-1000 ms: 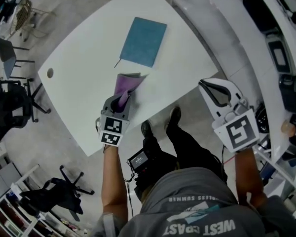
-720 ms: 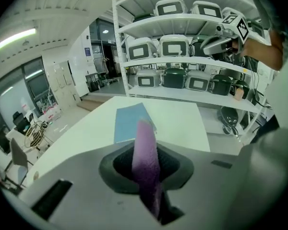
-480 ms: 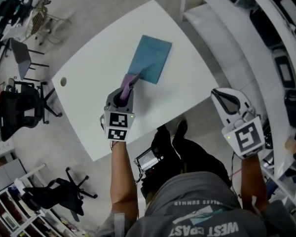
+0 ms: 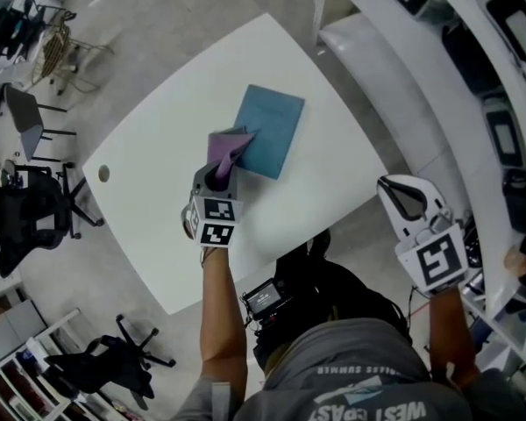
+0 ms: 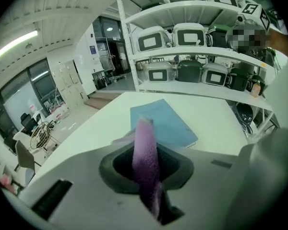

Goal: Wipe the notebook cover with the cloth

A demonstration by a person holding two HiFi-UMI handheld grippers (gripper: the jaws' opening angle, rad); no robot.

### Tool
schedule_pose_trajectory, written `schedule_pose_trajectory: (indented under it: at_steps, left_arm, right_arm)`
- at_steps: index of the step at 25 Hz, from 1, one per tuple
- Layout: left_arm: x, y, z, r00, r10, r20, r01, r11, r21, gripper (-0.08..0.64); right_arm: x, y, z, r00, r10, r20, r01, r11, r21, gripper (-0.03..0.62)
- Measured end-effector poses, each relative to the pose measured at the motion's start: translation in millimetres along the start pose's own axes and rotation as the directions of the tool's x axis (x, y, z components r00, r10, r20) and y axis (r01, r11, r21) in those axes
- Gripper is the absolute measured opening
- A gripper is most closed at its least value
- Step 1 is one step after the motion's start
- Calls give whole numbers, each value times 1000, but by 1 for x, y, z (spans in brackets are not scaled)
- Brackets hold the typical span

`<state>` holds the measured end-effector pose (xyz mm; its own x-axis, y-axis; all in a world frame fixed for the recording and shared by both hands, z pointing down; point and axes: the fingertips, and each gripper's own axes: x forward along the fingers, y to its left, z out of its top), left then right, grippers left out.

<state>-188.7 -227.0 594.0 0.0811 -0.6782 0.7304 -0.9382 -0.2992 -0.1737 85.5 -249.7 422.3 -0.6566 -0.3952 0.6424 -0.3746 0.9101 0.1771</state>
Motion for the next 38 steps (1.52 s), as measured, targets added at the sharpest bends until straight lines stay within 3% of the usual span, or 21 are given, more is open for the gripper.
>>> schedule_pose_trajectory:
  at_steps: [6,12,17,21,27,31,34,38]
  left_arm:
    - [35,-54,3,991,-129,-35,131,989,64,51]
    - [44,-127,32,972,-233,3,231,966,119,51]
    - [46,-153,48,957,-289,37,282,951,130,51]
    - [41,-129,44,966,-257,41,250,960,130,52]
    - [35,-44,14,993,-115,-6,115,988,101,51]
    - [32,-1,0,998,-47,-39,50,995,81,52]
    - [36,-2,5,998,-53,-41,57,994,95,52]
    - [50,-45,26,991,-133,-36,137,978,160,52]
  right_arm:
    - [16,-8,-5,1000,-4,-18,5,999,42,31]
    - [22,-15,-12,999,-10,-33,12,998,59,31]
    - [26,-18,-17,999,-8,-45,11,998,67,31]
    - [31,-18,-13,999,-5,-42,8,998,70,31]
    - [37,-17,-13,999,-3,-43,7,997,74,31]
    - [40,-19,-16,999,-5,-54,9,997,79,31]
    - [40,-20,-19,998,-11,-58,16,996,85,31]
    - [38,-23,-20,998,-23,-60,29,995,97,31]
